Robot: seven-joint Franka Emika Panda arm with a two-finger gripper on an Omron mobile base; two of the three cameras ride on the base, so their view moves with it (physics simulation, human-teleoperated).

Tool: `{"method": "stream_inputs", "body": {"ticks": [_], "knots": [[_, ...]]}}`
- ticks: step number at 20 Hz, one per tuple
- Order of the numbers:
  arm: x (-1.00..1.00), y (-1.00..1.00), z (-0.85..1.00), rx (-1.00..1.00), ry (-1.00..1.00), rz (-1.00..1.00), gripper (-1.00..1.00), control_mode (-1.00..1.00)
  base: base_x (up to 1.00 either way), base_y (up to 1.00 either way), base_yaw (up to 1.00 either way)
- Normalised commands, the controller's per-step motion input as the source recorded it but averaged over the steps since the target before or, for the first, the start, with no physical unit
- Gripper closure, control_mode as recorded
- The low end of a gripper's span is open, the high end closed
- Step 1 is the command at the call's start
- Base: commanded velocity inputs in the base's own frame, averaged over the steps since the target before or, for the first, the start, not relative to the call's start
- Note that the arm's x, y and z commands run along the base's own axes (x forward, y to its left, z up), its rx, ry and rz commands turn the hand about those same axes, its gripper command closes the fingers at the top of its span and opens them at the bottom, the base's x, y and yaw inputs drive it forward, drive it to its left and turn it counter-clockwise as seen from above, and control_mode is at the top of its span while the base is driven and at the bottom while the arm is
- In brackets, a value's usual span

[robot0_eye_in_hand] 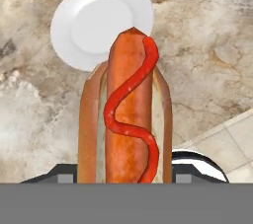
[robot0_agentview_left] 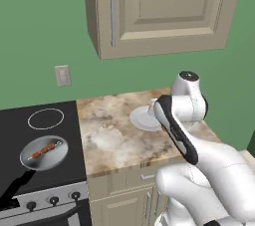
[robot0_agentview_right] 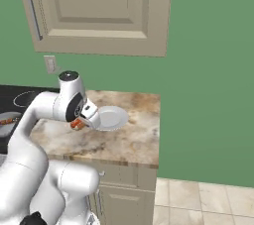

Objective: Place the cold items (avocado and bell pepper) from the fridge in one tupperware on the dining counter. Place the warm items (kebab skewer and hot dog) in the stove area in another tupperware.

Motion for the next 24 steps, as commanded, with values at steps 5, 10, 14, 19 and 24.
{"method": "stream_inputs", "body": {"ticks": [5, 10, 14, 19, 24], "knots": [[-0.84, 0.06, 0.79, -0.16, 0.05, 0.26, 1.00, -1.00, 0.00, 0.00, 0.00], [-0.61, -0.01, 0.48, -0.19, 0.09, 0.23, 1.00, -1.00, 0.00, 0.00, 0.00], [-0.51, 0.00, 0.37, 0.00, 0.06, 0.09, 1.00, -1.00, 0.00, 0.00, 0.00], [-0.28, -0.30, 0.01, 0.09, 0.01, 0.11, 1.00, -1.00, 0.00, 0.00, 0.00], [-0.01, -0.01, 0.00, 0.00, 0.01, 0.00, 1.00, -1.00, 0.00, 0.00, 0.00]]}}
